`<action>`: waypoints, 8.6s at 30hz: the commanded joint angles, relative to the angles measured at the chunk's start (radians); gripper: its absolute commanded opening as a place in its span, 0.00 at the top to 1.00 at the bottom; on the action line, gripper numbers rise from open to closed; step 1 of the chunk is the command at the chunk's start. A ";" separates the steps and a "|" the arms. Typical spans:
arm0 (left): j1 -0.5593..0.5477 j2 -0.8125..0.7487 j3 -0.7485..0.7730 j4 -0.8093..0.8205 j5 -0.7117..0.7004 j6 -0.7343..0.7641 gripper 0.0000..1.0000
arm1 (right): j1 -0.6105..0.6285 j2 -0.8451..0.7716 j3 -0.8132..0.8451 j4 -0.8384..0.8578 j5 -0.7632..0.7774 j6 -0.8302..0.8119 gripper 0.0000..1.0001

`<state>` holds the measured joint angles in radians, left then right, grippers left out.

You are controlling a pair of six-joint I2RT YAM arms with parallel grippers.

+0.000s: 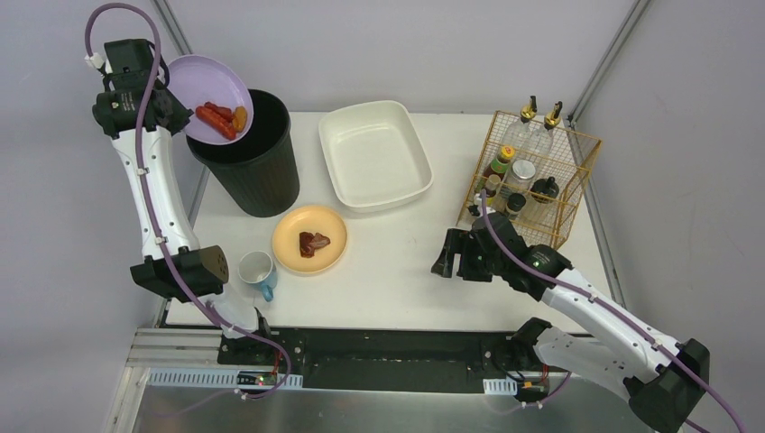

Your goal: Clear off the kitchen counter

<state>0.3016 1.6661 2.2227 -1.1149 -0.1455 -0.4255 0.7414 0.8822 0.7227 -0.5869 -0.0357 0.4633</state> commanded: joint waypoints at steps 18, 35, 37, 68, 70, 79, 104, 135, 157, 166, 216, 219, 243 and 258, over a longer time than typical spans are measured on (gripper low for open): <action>-0.329 -0.022 -0.041 0.227 -0.707 0.345 1.00 | 0.004 -0.041 -0.033 0.023 -0.021 0.003 0.23; -0.606 -0.065 -0.519 1.382 -1.103 1.355 1.00 | 0.005 -0.071 -0.059 0.036 -0.040 0.008 0.23; -0.631 -0.045 -0.575 1.647 -1.110 1.572 1.00 | 0.005 -0.075 -0.065 0.036 -0.040 0.008 0.23; -0.854 -0.045 -0.150 1.108 -1.182 1.275 1.00 | 0.005 -0.109 -0.063 0.012 -0.069 -0.019 0.22; -0.883 -0.049 -0.135 1.023 -1.166 1.220 1.00 | 0.005 -0.118 -0.059 -0.001 -0.064 -0.019 0.22; -0.944 -0.081 -0.039 0.572 -0.955 0.821 1.00 | 0.004 -0.164 -0.073 -0.026 -0.061 0.014 0.22; -0.939 -0.015 -0.025 0.355 -0.274 0.132 1.00 | 0.008 -0.152 -0.045 -0.047 -0.041 0.049 0.22; -0.800 0.391 0.091 0.294 -0.071 -0.388 1.00 | 0.011 -0.245 -0.080 -0.073 -0.065 0.073 0.22; -0.759 0.413 -0.141 0.288 -0.139 -0.496 1.00 | 0.011 -0.269 -0.093 -0.079 -0.105 0.052 0.22; -0.751 0.475 -0.120 0.287 -0.149 -0.576 1.00 | 0.010 -0.294 -0.090 -0.094 -0.094 0.055 0.22; -0.724 0.488 -0.061 0.287 0.065 -0.453 0.44 | 0.010 -0.222 -0.058 -0.045 -0.126 0.043 0.18; -0.741 0.427 -0.112 0.287 0.064 -0.419 0.44 | 0.010 -0.190 -0.056 -0.016 -0.141 0.045 0.17; -0.833 -0.256 -0.734 0.178 -0.095 -0.268 0.43 | 0.062 0.182 0.020 0.338 -0.171 0.163 0.21; -0.832 -0.517 -0.901 0.153 -0.072 -0.197 0.33 | 0.223 0.678 0.234 0.629 -0.039 0.305 0.28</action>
<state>-0.5186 1.2167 1.3579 -0.9379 -0.2127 -0.6586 0.9234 1.4540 0.8593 -0.0830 -0.1303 0.7181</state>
